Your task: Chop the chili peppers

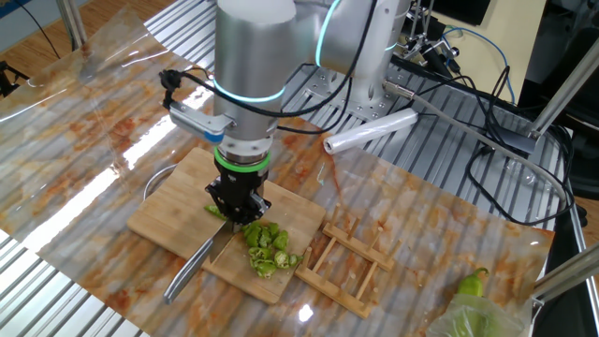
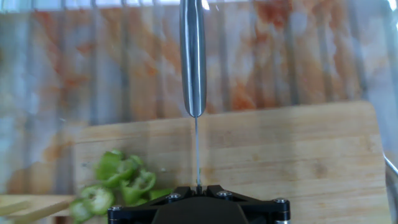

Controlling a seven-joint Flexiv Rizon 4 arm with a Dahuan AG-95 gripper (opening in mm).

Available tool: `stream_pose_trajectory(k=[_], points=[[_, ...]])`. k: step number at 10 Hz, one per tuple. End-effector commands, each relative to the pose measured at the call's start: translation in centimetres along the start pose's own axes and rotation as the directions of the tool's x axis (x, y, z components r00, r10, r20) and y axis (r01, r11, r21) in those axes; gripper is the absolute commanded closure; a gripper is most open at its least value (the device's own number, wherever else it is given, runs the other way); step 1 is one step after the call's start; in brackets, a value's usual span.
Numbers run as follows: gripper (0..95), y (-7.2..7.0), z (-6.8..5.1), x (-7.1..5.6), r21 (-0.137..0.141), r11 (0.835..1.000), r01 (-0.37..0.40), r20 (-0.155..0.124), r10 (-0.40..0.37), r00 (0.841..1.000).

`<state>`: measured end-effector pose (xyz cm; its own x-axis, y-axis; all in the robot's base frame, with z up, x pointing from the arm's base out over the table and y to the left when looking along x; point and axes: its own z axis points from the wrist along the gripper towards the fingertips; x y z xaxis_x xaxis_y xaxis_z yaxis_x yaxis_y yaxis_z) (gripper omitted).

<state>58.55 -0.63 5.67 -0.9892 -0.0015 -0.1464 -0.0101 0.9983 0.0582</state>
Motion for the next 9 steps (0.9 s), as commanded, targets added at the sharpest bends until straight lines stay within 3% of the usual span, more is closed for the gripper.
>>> stream_pose_trajectory(k=[1,5,9], points=[[95.0,-0.4,-0.1,0.0,0.011,1.000,-0.005,0.004,0.005,1.000],[95.0,-0.7,-1.3,-0.3,-0.016,1.000,-0.018,-0.028,0.017,0.999],[95.0,-1.0,-1.6,-0.6,0.009,1.000,0.027,-0.026,-0.027,0.999]])
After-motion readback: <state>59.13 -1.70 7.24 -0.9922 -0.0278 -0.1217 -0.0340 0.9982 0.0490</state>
